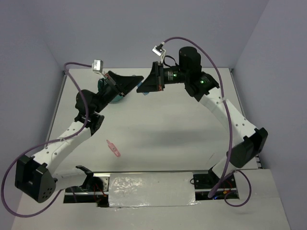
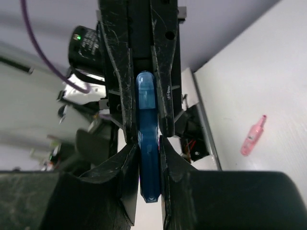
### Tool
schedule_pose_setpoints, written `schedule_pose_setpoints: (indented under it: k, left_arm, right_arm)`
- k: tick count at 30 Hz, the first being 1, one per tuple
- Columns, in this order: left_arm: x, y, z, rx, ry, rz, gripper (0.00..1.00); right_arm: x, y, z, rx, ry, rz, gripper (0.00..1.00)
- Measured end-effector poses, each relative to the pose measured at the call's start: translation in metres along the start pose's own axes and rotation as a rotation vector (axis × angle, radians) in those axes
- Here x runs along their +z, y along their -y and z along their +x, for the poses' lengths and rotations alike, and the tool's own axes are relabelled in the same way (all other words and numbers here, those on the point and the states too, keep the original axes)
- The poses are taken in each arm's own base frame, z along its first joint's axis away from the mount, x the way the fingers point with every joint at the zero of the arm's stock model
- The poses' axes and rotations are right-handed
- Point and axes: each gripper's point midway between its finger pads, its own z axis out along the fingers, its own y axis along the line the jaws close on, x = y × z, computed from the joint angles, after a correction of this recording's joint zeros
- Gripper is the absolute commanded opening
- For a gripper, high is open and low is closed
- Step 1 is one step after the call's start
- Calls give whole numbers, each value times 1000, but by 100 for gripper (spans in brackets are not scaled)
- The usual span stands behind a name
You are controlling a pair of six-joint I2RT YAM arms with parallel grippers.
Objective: Sort the stationery into containers
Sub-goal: Close the pen cap on the pen, then place the pen in the storage box.
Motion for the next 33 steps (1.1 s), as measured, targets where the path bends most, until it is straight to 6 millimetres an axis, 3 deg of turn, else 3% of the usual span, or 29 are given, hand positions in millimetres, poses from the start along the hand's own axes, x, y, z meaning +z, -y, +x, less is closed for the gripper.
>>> schedule_pose_setpoints:
  k: [3, 6, 11, 15, 18, 21, 24, 27, 30, 33]
  left_arm:
    - [-5, 15, -16, 48, 120, 7, 0]
    - [-16, 19, -11, 66, 142, -11, 0]
    - [-22, -6, 8, 105, 25, -151, 0]
    - [-23, -27, 16, 114, -105, -230, 0]
    - [-21, -36, 16, 151, -178, -267, 0]
    - [-19, -47, 9, 206, -221, -318, 0]
    - [-13, -60, -2, 270, -254, -374, 0]
    - [-8, -83, -26, 353, -241, -468, 0]
    - [-10, -120, -58, 478, -195, -631, 0]
    - [-23, -167, -87, 618, -161, -816, 0]
  right_arm:
    - [8, -16, -12, -23, -59, -77, 0]
    - [10, -20, 1, -9, -108, -114, 3]
    - [6, 5, 26, -16, -85, -103, 9]
    - [6, 27, 32, -24, -22, -62, 53]
    - [7, 47, 32, -6, 24, 3, 62]
    - [4, 62, 28, -6, 76, 76, 65]
    - [-17, 81, 26, 1, 141, 182, 68]
    - [-55, 117, 22, 24, 236, 400, 71]
    - [-95, 143, 19, 32, 314, 635, 71]
    - [-119, 145, 31, 2, 319, 750, 71]
